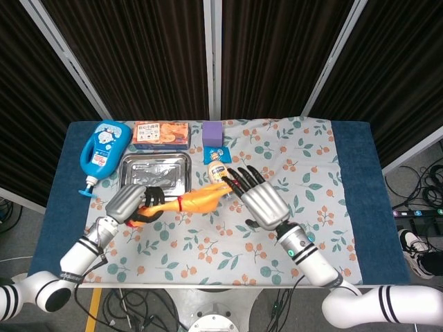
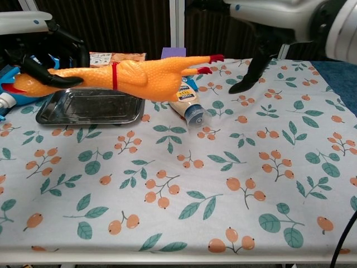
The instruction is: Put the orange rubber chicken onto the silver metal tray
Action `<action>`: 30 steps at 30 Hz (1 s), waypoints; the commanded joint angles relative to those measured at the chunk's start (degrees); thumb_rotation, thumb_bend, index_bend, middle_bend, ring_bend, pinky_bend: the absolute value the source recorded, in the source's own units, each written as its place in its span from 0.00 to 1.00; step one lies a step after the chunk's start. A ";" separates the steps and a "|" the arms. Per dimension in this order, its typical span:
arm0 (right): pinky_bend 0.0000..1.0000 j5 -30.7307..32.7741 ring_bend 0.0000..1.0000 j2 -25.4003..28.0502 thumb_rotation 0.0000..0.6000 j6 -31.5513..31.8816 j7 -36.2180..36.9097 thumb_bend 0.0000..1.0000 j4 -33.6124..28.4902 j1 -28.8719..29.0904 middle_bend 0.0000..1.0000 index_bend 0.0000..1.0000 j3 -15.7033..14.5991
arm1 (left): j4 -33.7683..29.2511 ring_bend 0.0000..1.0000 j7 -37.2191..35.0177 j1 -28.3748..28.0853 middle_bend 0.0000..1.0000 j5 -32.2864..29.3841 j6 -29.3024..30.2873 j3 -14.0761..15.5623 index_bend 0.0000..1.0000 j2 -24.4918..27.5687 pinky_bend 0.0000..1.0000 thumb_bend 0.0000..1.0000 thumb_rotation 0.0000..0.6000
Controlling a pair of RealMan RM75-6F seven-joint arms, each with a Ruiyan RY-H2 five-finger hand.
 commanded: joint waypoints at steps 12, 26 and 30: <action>0.05 -13.11 0.00 14.64 1.00 5.44 14.67 0.00 0.23 -12.11 0.00 0.00 -5.47 | 25.71 0.65 -1.05 -1.19 0.75 -9.24 -3.81 -3.31 0.73 -12.43 0.77 0.78 1.00; 0.05 -14.84 0.00 16.75 1.00 5.45 19.61 0.00 2.07 -15.89 0.00 0.00 -4.64 | 32.64 0.30 2.40 -2.32 0.46 -13.30 -8.09 -4.58 0.45 -17.20 0.48 0.68 1.00; 0.05 -14.51 0.00 16.96 1.00 4.91 20.46 0.00 2.44 -16.52 0.00 0.00 -4.34 | 32.90 0.22 4.08 -2.01 0.31 -14.94 -7.80 -5.13 0.32 -17.77 0.41 0.47 1.00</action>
